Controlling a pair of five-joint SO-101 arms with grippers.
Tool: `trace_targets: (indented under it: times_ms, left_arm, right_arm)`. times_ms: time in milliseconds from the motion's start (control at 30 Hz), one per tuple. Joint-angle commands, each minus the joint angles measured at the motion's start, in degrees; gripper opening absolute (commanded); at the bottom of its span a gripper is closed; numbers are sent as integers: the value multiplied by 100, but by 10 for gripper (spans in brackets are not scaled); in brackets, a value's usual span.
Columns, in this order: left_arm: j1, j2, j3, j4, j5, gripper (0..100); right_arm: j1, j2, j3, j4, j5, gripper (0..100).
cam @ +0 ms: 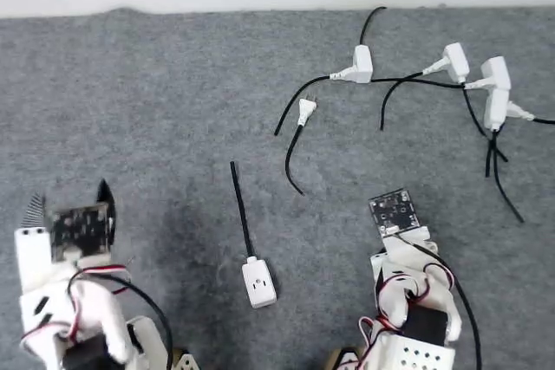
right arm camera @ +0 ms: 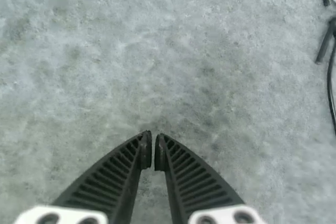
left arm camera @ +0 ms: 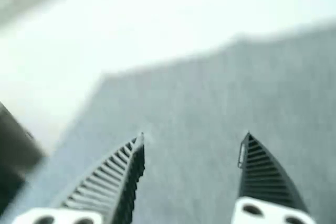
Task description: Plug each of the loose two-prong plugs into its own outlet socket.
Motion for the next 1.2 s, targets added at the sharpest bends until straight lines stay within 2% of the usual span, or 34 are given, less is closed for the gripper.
trace_targets:
  times_ms: [0, 133, 200, 267, 333, 400, 500, 600, 667, 767, 933, 1067, 1167]
  left_arm:
    - [360, -88, -1209, -281, 299, 289]
    - [1002, -44, -1648, -466, 1204, 288]
    - [1248, -26, -1657, -747, 1090, 288]
    - [1363, 202, -1657, -1046, 615, 288]
    - [1363, 800, -1692, -1486, 237, 288]
    - [1345, 1697, -1912, -1793, 185, 288]
    - [1398, 3648, -2870, -1415, 202, 288]
    - [1670, 5899, -4215, -360, 334, 288]
    - [1811, 7218, -4919, 264, 774, 288]
    - [1987, 8316, -5165, 185, 1380, 289]
    - [2242, 8466, -4444, -677, 1864, 289]
    - [2207, 8176, -3618, -1310, 1934, 289]
    - [2101, 7771, -2967, -1793, 1934, 289]
  right_arm:
    - [602, -75, 123, -312, -44, 11]
    - [892, -75, 123, -655, -44, 13]
    - [1042, -75, 123, -857, -44, 15]
    - [1297, -75, 123, -989, -44, 15]
    - [1560, -75, 123, -1130, -44, 16]
    - [1719, -75, 123, -1174, -44, 16]
    - [1613, -66, 123, -1138, -53, 16]
    - [1429, -31, 123, -1024, -53, 16]
    - [1297, -31, 123, -840, -18, 16]
    - [971, -31, 123, -611, 0, 16]
    - [796, -40, 123, -497, -9, 16]
    - [-13, -66, 70, -593, 44, 31]
    - [-514, -57, -369, -664, -185, 102]
